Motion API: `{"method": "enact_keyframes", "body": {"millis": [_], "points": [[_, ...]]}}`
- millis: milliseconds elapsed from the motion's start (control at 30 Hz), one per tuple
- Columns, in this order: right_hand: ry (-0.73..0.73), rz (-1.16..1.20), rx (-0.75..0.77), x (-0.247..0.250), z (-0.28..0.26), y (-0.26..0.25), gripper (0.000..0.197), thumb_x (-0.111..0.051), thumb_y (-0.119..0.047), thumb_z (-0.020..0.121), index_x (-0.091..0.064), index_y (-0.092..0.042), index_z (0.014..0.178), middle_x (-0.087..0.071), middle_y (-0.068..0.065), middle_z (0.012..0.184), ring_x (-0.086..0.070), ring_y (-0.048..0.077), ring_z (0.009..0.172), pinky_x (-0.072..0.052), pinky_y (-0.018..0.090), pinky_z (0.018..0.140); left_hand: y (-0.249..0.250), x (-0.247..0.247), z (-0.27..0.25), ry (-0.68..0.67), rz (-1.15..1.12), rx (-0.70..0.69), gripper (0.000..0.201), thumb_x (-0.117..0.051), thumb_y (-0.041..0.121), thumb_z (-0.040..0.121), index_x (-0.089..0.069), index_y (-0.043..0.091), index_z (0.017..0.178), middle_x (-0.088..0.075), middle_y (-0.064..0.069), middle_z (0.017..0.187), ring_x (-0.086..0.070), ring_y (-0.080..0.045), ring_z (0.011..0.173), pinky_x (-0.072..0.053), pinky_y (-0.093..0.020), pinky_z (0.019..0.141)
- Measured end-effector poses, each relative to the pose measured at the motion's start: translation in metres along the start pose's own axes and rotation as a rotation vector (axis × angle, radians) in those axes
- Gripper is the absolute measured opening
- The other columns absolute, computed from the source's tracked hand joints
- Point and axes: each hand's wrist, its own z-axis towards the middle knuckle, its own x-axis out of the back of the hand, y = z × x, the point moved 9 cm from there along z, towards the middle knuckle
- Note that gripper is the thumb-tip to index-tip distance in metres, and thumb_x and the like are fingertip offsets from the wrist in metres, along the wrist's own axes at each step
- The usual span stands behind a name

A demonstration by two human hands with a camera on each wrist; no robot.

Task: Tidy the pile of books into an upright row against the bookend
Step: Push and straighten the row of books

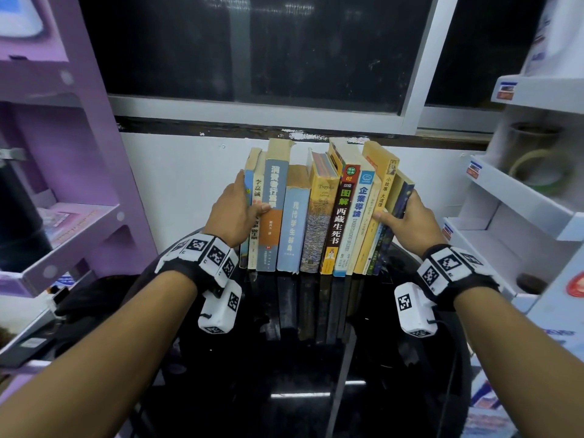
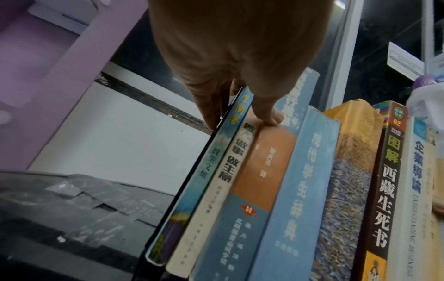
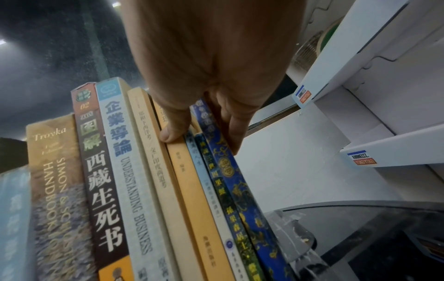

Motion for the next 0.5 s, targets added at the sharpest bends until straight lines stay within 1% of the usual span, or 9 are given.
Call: {"method": "enact_keyframes", "body": {"millis": [67, 167, 233, 300, 400, 433, 500], "points": [[-0.006, -0.015, 0.012, -0.005, 0.000, -0.003, 0.045, -0.068, -0.025, 0.089, -0.045, -0.012, 0.125, -0.065, 0.010, 0.121, -0.061, 0.021, 0.100, -0.043, 0.026, 0.081, -0.002, 0.006, -0.004, 0.020, -0.035, -0.017, 0.053, -0.063, 0.031, 0.089, -0.040, 0.016, 0.134, -0.061, -0.010, 0.119, -0.058, -0.028, 0.105, -0.048, -0.043, 0.088], [-0.015, -0.022, 0.022, -0.011, 0.000, -0.008, 0.048, -0.068, -0.025, 0.089, -0.045, -0.012, 0.128, -0.065, 0.010, 0.121, -0.059, 0.018, 0.094, -0.043, 0.026, 0.081, -0.006, 0.014, -0.008, 0.044, -0.082, -0.023, 0.052, -0.064, 0.028, 0.089, -0.042, 0.017, 0.135, -0.063, -0.006, 0.120, -0.060, -0.025, 0.105, -0.046, -0.033, 0.084], [-0.016, -0.029, 0.016, -0.013, 0.000, -0.008, 0.049, -0.068, -0.026, 0.089, -0.044, -0.012, 0.130, -0.064, 0.011, 0.121, -0.061, 0.023, 0.099, -0.043, 0.026, 0.082, -0.006, 0.017, -0.011, 0.052, -0.094, -0.030, 0.053, -0.065, 0.026, 0.089, -0.042, 0.018, 0.136, -0.064, -0.004, 0.121, -0.059, -0.021, 0.102, -0.042, -0.028, 0.080], [-0.013, -0.034, 0.011, -0.013, -0.001, -0.007, 0.050, -0.068, -0.026, 0.090, -0.043, -0.012, 0.130, -0.064, 0.012, 0.121, -0.062, 0.027, 0.105, -0.043, 0.027, 0.083, -0.007, 0.016, -0.012, 0.066, -0.108, -0.032, 0.052, -0.064, 0.025, 0.089, -0.043, 0.019, 0.136, -0.064, -0.001, 0.119, -0.056, -0.014, 0.095, -0.040, -0.024, 0.077], [-0.020, -0.046, 0.010, -0.014, -0.001, -0.004, 0.050, -0.068, -0.029, 0.089, -0.043, -0.013, 0.130, -0.065, 0.012, 0.120, -0.062, 0.029, 0.105, -0.043, 0.028, 0.082, -0.010, 0.015, -0.013, 0.083, -0.140, -0.035, 0.050, -0.064, 0.026, 0.089, -0.044, 0.022, 0.135, -0.064, 0.003, 0.116, -0.054, -0.009, 0.092, -0.040, -0.015, 0.069], [-0.024, -0.050, 0.013, -0.015, 0.000, -0.004, 0.050, -0.068, -0.029, 0.089, -0.043, -0.013, 0.130, -0.065, 0.012, 0.120, -0.062, 0.029, 0.105, -0.044, 0.029, 0.082, -0.011, 0.015, -0.012, 0.087, -0.150, -0.035, 0.050, -0.064, 0.027, 0.089, -0.044, 0.023, 0.135, -0.064, 0.003, 0.115, -0.055, -0.009, 0.092, -0.040, -0.015, 0.070], [-0.026, -0.063, 0.018, -0.015, 0.001, -0.003, 0.051, -0.068, -0.031, 0.089, -0.042, -0.014, 0.129, -0.065, 0.012, 0.119, -0.063, 0.029, 0.105, -0.045, 0.031, 0.083, -0.013, 0.014, -0.012, 0.094, -0.156, -0.042, 0.049, -0.064, 0.027, 0.089, -0.045, 0.023, 0.135, -0.065, 0.002, 0.115, -0.056, -0.010, 0.092, -0.042, -0.020, 0.073]]}}
